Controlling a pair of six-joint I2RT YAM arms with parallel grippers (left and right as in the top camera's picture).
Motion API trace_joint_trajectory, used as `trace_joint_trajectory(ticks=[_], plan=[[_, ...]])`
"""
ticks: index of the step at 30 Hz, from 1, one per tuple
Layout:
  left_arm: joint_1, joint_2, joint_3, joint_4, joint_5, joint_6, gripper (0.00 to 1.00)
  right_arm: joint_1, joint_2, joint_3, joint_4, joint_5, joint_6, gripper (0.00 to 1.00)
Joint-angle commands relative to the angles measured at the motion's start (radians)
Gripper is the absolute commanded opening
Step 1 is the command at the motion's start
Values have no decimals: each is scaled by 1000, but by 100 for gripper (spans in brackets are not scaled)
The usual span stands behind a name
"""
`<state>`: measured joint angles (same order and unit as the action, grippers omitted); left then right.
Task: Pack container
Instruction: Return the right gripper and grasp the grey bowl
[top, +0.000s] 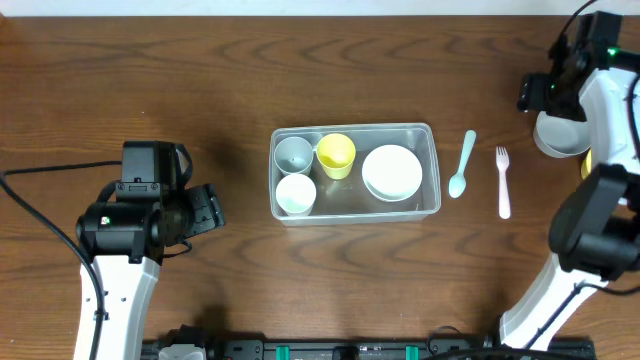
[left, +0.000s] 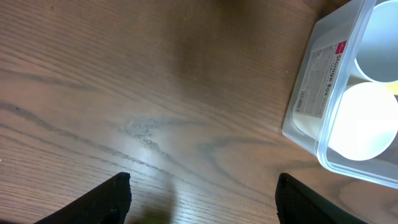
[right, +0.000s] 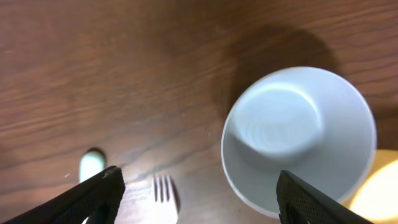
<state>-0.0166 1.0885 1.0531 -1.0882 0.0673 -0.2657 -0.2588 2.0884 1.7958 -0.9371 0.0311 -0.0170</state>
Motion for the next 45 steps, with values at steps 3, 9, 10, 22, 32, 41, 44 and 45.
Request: trace_joint_trajectory(ticks=[3, 9, 10, 22, 32, 41, 44, 45], plan=[[5, 2, -2, -2, -14, -6, 75, -11, 58, 4, 26, 47, -26, 80], [5, 2, -2, -2, -15, -6, 75, -28, 129, 3, 24, 47, -25, 79], [5, 2, -2, -2, -14, -6, 75, -31, 139, 3, 23, 47, -24, 77], [5, 2, -2, -2, -15, -6, 75, -33, 155, 1, 8, 39, -22, 36], [5, 2, -2, -2, -15, -6, 75, -32, 155, -9, 4, 39, -22, 12], [5, 2, -2, -2, -15, -6, 75, -24, 151, -9, 3, 39, -22, 1], [5, 2, -2, -2, -15, -6, 75, -14, 128, -8, -15, 39, -22, 1], [5, 2, -2, -2, -15, -6, 75, -10, 113, -8, -20, 39, -21, 1]])
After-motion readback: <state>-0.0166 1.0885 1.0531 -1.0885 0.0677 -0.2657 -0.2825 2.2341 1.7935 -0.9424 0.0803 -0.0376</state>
